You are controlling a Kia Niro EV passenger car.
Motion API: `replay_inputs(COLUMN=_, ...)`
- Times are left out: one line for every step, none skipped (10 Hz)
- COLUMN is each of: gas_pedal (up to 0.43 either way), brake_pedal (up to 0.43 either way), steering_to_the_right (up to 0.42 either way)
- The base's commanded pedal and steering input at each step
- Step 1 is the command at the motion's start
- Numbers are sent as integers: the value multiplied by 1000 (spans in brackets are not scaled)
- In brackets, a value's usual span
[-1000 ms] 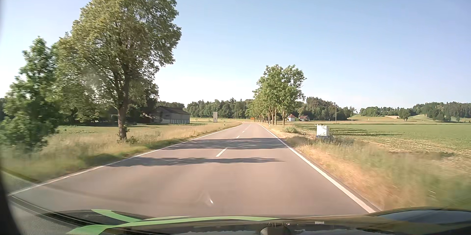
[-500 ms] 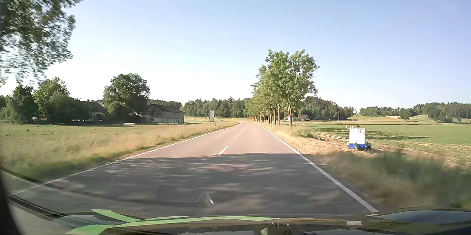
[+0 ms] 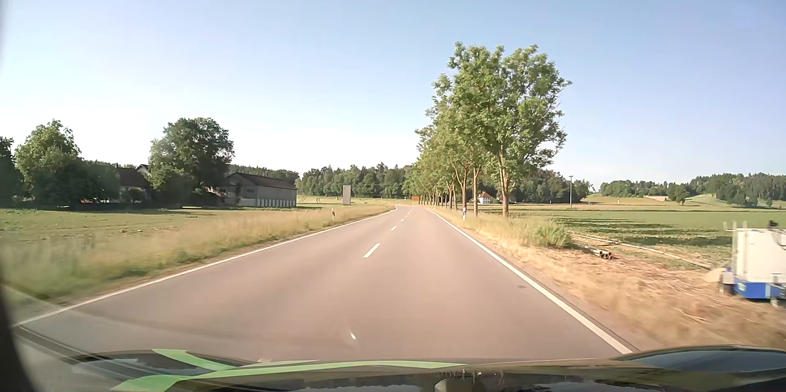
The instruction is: Follow the waypoints while adhering to traffic rules and regulations
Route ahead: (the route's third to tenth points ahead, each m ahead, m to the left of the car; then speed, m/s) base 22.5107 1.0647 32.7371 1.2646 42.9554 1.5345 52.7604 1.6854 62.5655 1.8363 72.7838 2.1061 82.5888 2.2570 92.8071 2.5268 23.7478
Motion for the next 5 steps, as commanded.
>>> replay_inputs(gas_pedal=287, brake_pedal=0, steering_to_the_right=4)
replay_inputs(gas_pedal=280, brake_pedal=0, steering_to_the_right=4)
replay_inputs(gas_pedal=260, brake_pedal=0, steering_to_the_right=3)
replay_inputs(gas_pedal=248, brake_pedal=0, steering_to_the_right=4)
replay_inputs(gas_pedal=220, brake_pedal=0, steering_to_the_right=3)
